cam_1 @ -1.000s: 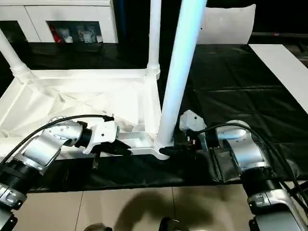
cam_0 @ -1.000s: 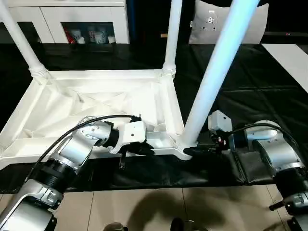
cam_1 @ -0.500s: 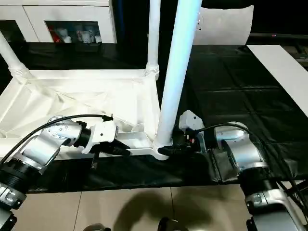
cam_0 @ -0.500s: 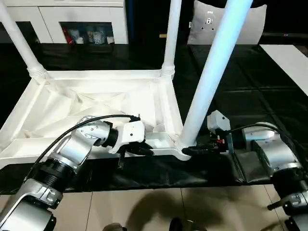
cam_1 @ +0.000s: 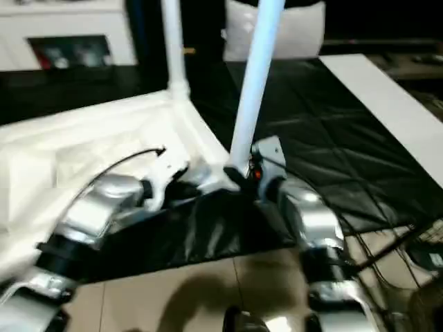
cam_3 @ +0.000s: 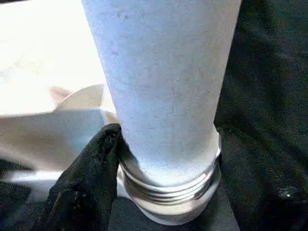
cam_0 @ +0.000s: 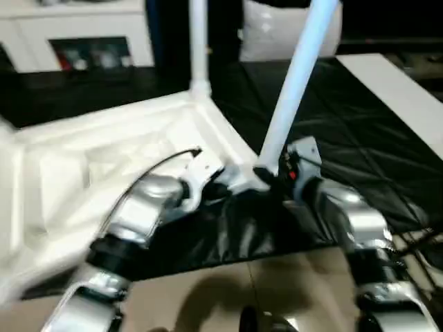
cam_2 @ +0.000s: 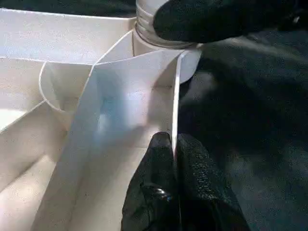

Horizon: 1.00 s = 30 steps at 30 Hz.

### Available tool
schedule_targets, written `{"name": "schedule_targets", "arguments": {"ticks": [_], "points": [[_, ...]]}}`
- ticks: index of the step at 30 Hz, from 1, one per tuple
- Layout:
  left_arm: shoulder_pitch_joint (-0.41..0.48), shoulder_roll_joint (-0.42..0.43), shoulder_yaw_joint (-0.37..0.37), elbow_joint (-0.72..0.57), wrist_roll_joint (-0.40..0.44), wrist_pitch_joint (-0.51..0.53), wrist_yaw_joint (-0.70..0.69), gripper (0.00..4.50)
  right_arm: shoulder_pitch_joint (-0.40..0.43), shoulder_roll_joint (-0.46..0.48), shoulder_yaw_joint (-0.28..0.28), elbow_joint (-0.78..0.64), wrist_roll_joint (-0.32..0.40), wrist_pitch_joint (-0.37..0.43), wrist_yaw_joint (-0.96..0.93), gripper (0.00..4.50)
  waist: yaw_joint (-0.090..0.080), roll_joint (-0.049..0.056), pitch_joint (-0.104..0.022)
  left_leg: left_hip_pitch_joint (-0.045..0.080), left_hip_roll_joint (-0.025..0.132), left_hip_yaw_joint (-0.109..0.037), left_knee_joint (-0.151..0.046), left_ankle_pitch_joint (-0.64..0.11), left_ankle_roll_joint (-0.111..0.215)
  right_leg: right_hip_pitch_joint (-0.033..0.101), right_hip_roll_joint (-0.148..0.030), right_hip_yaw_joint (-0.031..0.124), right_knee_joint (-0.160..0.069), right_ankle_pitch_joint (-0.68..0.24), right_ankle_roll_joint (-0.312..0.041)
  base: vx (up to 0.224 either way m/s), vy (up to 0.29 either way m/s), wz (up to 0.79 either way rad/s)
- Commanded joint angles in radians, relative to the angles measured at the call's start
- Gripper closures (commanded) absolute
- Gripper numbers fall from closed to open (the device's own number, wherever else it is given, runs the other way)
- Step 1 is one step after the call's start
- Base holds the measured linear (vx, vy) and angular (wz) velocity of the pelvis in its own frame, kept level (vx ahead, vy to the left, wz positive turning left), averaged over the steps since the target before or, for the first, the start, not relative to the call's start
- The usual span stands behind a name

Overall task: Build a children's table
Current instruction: Rotate leg to tighten

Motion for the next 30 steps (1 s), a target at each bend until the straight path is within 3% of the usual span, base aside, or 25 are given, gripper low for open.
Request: {"name": "schedule_targets", "arguments": {"ticks": [1, 6, 7, 10, 12, 13, 15, 20, 22, 23, 30], "points": [[-0.049, -0.071, 0.002, -0.047, -0.008, -0.006, 0.087, 4.50, -0.003, 0.099, 0.087, 0.027, 0.052, 0.007, 0.031, 1.08, 0.005, -0.003, -0.061, -0.012, 0.010, -0.002, -0.076, -0.201, 0.077, 0.062, -0.069, 0.045, -0.065, -0.511, -0.031, 0.000, 0.000, 0.00], [-0.036, -0.027, -0.060, -0.055, 0.043, -0.006, 0.071, 4.50, 0.020, 0.089, 0.094, -0.005, 0.020, -0.046, 0.026, 0.63, 0.016, -0.003, -0.067, -0.018, 0.016, 0.003, -0.077, -0.084, 0.122, 0.060, -0.066, 0.067, -0.033, -0.370, -0.095, 0.011, -0.008, 0.01], [-0.035, -0.019, -0.063, -0.055, 0.047, -0.007, 0.071, 4.50, 0.024, 0.083, 0.094, -0.011, 0.016, -0.051, 0.031, 0.51, 0.020, -0.006, -0.067, -0.017, 0.013, 0.006, -0.074, -0.080, 0.127, 0.057, -0.064, 0.069, -0.030, -0.368, -0.100, 0.053, -0.040, 0.06], [-0.034, 0.003, -0.067, -0.050, 0.057, -0.016, 0.064, 4.50, 0.036, 0.057, 0.094, -0.035, 0.016, -0.074, 0.059, 0.26, 0.032, -0.006, -0.076, -0.025, 0.009, 0.006, -0.069, -0.018, 0.142, 0.066, -0.062, 0.075, -0.015, -0.323, -0.104, 0.018, -0.017, 0.01], [-0.031, 0.025, -0.070, -0.050, 0.060, -0.029, 0.041, 4.50, 0.057, 0.019, 0.093, -0.064, 0.019, -0.111, 0.106, 0.11, 0.042, -0.006, -0.074, -0.026, 0.010, 0.008, -0.067, 0.017, 0.159, 0.063, -0.058, 0.076, -0.010, -0.292, -0.110, 0.000, 0.000, 0.00], [-0.025, 0.055, -0.082, -0.048, 0.059, -0.057, -0.003, 4.50, 0.080, -0.039, 0.088, -0.090, 0.030, -0.145, 0.177, 0.05, 0.049, -0.004, -0.073, -0.022, 0.012, 0.009, -0.068, 0.012, 0.163, 0.060, -0.059, 0.076, -0.012, -0.303, -0.106, 0.000, 0.000, 0.00], [-0.023, 0.069, -0.088, -0.045, 0.060, -0.070, -0.023, 4.50, 0.090, -0.070, 0.087, -0.097, 0.032, -0.159, 0.209, 0.05, 0.054, -0.006, -0.074, -0.022, 0.013, 0.010, -0.068, 0.009, 0.170, 0.062, -0.056, 0.077, -0.011, -0.304, -0.103, 0.000, 0.000, 0.00], [-0.013, 0.125, -0.116, -0.034, 0.047, -0.136, -0.100, 4.50, 0.103, -0.181, 0.085, -0.088, 0.023, -0.213, 0.323, 0.05, 0.052, -0.006, -0.070, -0.022, 0.013, 0.010, -0.070, -0.032, 0.159, 0.059, -0.054, 0.076, -0.018, -0.359, -0.097, 0.000, 0.000, 0.00], [0.004, 0.202, -0.153, -0.020, 0.020, -0.263, -0.252, 4.50, 0.104, -0.302, 0.078, -0.093, 0.066, -0.256, 0.516, 0.05, 0.057, -0.006, -0.072, -0.019, 0.012, 0.010, -0.070, -0.059, 0.164, 0.059, -0.054, 0.077, -0.022, -0.382, -0.089, 0.000, 0.000, 0.00], [0.005, 0.210, -0.157, -0.017, 0.018, -0.279, -0.270, 4.50, 0.103, -0.313, 0.078, -0.093, 0.072, -0.259, 0.537, 0.05, 0.056, -0.008, -0.072, -0.020, 0.013, 0.011, -0.070, -0.060, 0.169, 0.058, -0.053, 0.080, -0.020, -0.379, -0.087, 0.000, 0.000, 0.00], [0.011, 0.295, -0.199, -0.023, -0.026, -0.404, -0.484, 4.50, 0.082, -0.403, 0.119, -0.082, 0.095, -0.293, 0.725, 0.05, 0.085, -0.006, -0.079, -0.013, 0.023, 0.013, -0.067, 0.025, 0.192, 0.052, -0.055, 0.094, 0.003, -0.283, -0.156, 0.000, 0.000, 0.00]]}}
